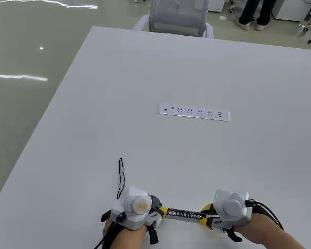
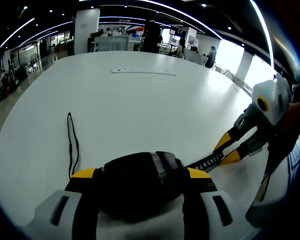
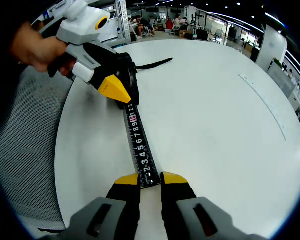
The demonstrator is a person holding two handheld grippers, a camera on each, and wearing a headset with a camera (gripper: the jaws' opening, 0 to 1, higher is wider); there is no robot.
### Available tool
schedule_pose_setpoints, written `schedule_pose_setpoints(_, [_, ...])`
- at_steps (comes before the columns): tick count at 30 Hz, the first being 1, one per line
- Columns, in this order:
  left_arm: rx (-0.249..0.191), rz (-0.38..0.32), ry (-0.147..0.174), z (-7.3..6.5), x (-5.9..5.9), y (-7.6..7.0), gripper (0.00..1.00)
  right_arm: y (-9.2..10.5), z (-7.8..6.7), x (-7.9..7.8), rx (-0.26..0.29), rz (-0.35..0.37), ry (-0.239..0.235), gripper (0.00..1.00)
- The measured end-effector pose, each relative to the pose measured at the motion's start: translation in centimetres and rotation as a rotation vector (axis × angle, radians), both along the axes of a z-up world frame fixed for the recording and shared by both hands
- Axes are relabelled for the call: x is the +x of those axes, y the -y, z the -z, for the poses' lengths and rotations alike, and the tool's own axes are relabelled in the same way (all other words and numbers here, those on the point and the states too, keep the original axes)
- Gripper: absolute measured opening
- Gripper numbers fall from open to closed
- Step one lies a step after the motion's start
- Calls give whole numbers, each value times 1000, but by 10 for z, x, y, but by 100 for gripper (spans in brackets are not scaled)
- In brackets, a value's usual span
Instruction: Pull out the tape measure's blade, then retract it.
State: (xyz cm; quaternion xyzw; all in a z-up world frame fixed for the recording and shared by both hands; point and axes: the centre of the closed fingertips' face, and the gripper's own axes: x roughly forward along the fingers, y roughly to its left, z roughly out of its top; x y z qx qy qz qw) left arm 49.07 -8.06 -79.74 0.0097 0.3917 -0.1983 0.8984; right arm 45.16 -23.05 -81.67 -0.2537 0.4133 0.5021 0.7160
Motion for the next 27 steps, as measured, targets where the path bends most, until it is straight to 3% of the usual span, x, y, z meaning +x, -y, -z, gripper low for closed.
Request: schedule_pose_setpoints(27, [-1,-1,0,-1,-1,0,65,-11,0,1,5,-10,4,14])
